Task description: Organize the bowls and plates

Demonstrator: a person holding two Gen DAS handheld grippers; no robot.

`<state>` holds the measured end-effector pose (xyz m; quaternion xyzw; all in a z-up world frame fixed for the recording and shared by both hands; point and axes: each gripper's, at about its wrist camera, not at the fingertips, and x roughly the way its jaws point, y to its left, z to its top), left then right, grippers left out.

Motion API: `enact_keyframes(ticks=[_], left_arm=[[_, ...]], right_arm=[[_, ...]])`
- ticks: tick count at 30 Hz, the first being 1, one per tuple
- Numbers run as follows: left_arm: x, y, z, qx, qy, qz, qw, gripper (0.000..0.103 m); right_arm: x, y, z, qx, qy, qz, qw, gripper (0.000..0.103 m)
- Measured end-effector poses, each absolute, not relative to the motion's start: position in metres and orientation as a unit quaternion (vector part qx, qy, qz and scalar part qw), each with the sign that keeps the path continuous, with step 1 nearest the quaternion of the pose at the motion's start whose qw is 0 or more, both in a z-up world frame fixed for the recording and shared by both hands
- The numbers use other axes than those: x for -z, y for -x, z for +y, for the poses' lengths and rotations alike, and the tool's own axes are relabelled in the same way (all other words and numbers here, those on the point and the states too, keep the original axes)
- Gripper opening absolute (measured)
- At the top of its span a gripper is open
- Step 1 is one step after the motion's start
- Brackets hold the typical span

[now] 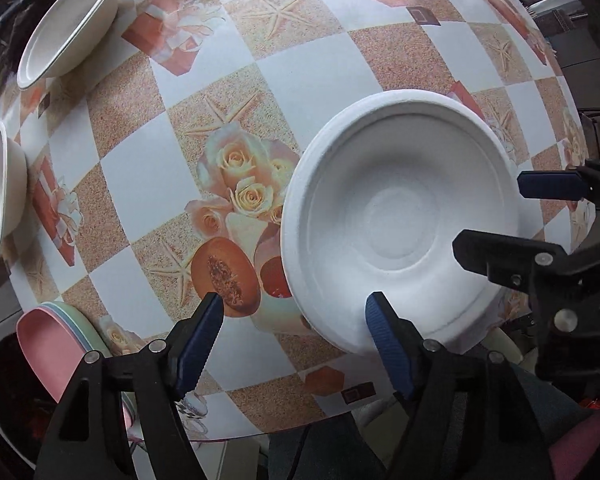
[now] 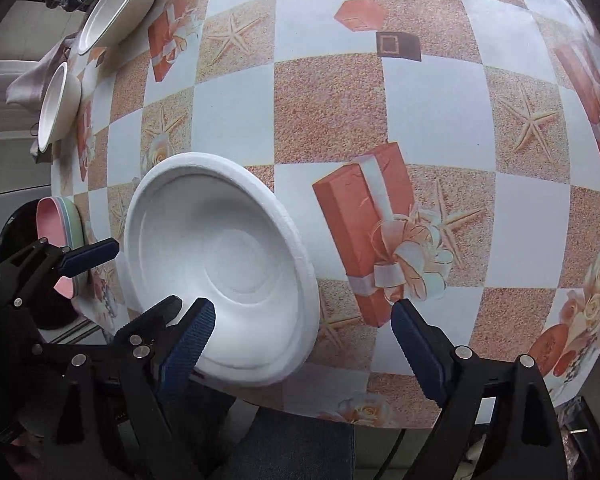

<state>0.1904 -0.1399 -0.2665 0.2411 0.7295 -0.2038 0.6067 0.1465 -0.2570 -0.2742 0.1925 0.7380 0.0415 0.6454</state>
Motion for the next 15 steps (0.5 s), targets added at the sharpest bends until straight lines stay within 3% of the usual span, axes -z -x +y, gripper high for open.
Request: enact_keyframes(ticks=[7,15], left_arm=[[0.243,-0.191,-0.081,0.183,-0.233,0.735,0.61,0.079],[0.231,-0.16,-0.063,0.158,-0.244,0.732,0.616,0.079]], right_arm=[[0.251,-0.161,-0.31,-0.012,-0.206,0.716,0.667,0.091],[0.26,-0.176,-0.306,0.01,-0.205,0.729,0.653,0.091]])
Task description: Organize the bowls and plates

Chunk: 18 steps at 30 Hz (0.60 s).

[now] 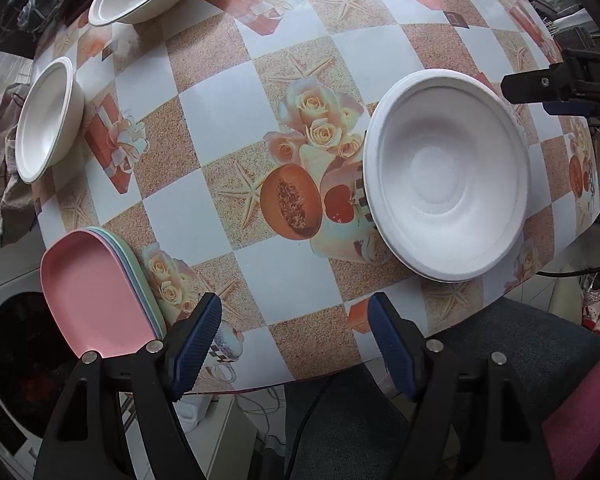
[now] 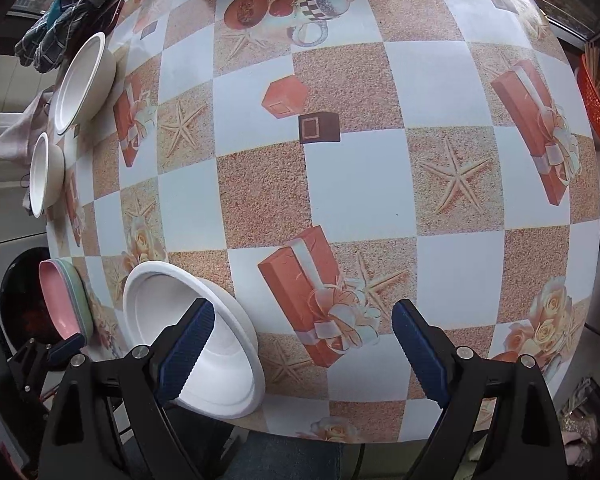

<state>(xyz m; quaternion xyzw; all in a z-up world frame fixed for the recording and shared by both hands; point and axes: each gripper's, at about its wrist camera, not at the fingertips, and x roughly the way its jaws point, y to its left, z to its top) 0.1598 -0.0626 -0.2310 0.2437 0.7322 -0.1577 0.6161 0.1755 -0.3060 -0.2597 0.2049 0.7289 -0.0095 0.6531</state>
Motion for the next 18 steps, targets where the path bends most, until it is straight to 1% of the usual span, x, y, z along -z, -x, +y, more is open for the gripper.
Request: enact_keyframes(ticks=[5,9,18], left_arm=[[0.216,-0.155,-0.076,0.14,-0.245,0.723,0.63,0.079],[0.212,-0.167,-0.065,0.125,-0.241,0.726,0.632,0.079],[0.238,-0.163,-0.069,0.113,-0.251,0.738,0.616,0.079]], right_arm=[[0.259,-0.187,-0.294,0.001,-0.198,0.731,0.654,0.091],[0.257,-0.194,-0.294,0.003,-0.193,0.728,0.658,0.091],[0.271,-0.189,-0.312,0.04,-0.198,0.746,0.635,0.091]])
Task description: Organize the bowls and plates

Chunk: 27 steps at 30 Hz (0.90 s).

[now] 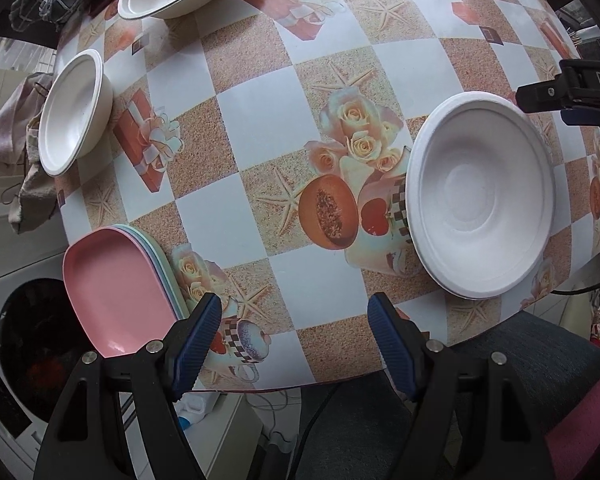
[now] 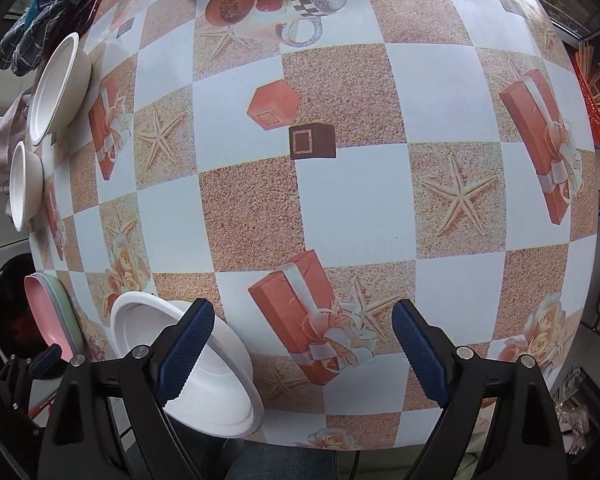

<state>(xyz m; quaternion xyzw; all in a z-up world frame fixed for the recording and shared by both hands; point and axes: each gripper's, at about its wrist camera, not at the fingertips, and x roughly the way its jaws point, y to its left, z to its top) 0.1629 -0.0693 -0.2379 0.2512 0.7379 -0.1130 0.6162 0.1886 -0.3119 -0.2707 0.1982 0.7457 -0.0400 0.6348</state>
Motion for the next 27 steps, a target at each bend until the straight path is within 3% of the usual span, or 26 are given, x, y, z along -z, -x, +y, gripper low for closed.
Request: enact_keyframes(ticks=[9,20,27], left_arm=[[0.244,-0.206,-0.067,0.104,-0.234,0.735,0.628,0.079],[0.215,-0.347,-0.051,0.075,-0.198,0.675,0.707,0.079],[0.225,-0.422,-0.031,0.046,-0.181,0.658,0.729,0.079]], right_arm=[[0.272,-0.21,-0.319,0.042,-0.171,0.752,0.635,0.091],[0.242,-0.32,-0.295,0.002,-0.114,0.722,0.683,0.091],[0.236,-0.386,-0.246,-0.04,-0.127,0.701,0.7,0.091]])
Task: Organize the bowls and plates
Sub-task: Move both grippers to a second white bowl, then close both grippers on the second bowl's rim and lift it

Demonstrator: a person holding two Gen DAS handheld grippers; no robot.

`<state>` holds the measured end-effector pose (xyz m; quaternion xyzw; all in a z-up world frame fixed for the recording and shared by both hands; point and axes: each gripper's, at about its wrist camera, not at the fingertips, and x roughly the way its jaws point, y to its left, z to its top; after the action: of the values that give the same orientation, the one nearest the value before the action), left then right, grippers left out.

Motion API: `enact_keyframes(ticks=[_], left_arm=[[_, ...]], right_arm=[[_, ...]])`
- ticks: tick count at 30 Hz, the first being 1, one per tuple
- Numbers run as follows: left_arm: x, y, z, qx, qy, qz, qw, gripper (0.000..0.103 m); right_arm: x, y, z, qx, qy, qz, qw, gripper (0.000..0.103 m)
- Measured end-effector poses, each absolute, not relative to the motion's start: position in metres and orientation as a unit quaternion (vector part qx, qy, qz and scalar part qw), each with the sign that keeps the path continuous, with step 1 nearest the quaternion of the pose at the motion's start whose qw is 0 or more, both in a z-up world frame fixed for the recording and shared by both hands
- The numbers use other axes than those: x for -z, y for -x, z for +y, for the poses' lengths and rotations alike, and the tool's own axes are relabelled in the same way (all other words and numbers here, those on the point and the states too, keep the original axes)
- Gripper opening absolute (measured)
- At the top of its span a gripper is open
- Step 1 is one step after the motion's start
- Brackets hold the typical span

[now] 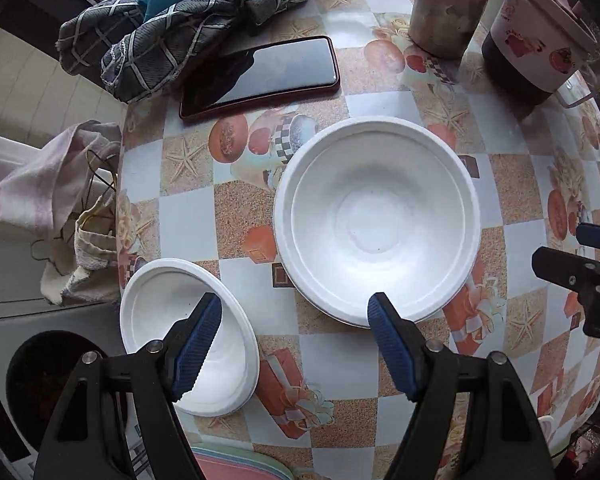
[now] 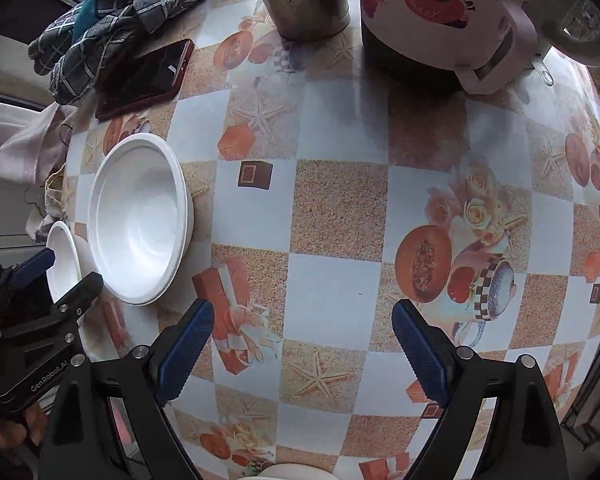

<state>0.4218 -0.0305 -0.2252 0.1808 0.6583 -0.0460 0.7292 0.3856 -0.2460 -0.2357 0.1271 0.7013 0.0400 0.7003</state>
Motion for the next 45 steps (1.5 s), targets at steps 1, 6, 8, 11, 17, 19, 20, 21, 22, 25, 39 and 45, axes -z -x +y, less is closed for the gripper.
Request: enact_keyframes(ticks=[1,6,8,11,17,19,20,21,22,25,39,45], left_arm=[[0.227,-0.43,-0.03,0.043,-0.18,0.657,0.731,0.079],[0.238,-0.458,-0.03,0.042,-0.172,0.653,0.737,0.079],[0.246,-0.466,-0.033,0.052,-0.18,0.649,0.737,0.079],[0.263,-0.474,-0.038,0.062,-0.199,0.657,0.724,0.079],[0.278,-0.484,-0.034,0.07,-0.172,0.679,0.711,0.079],[0.279,-0.483,-0.037,0.079,-0.161,0.686,0.705,0.075],[0.278,-0.482,-0.041,0.084,-0.161,0.686,0.704,0.072],[0.277,-0.48,-0.044,0.092,-0.163,0.687,0.702,0.066],[0.277,-0.478,-0.047,0.099,-0.162,0.689,0.699,0.06],[0.276,-0.466,-0.059,0.116,-0.159,0.698,0.688,0.047],[0.278,-0.318,-0.087,0.135,-0.179,0.708,0.67,0.044],[0.279,-0.284,-0.082,0.116,-0.159,0.732,0.652,0.045]], right_arm=[[0.237,-0.392,-0.24,-0.04,-0.13,0.7,0.701,0.091],[0.251,-0.417,-0.219,-0.036,-0.145,0.695,0.704,0.091],[0.256,-0.421,-0.21,-0.035,-0.147,0.695,0.703,0.091],[0.265,-0.426,-0.202,-0.036,-0.144,0.696,0.702,0.091],[0.273,-0.427,-0.197,-0.038,-0.127,0.695,0.707,0.079],[0.269,-0.427,-0.191,-0.051,-0.112,0.692,0.712,0.062],[0.268,-0.427,-0.188,-0.067,-0.113,0.691,0.71,0.048],[0.268,-0.427,-0.184,-0.083,-0.115,0.693,0.707,0.033],[0.27,-0.426,-0.181,-0.097,-0.118,0.699,0.699,0.028],[0.276,-0.418,-0.175,-0.109,-0.129,0.714,0.68,0.016],[0.285,-0.303,-0.193,-0.143,-0.095,0.765,0.62,0.016],[0.282,-0.277,-0.178,-0.154,-0.063,0.774,0.611,0.018]])
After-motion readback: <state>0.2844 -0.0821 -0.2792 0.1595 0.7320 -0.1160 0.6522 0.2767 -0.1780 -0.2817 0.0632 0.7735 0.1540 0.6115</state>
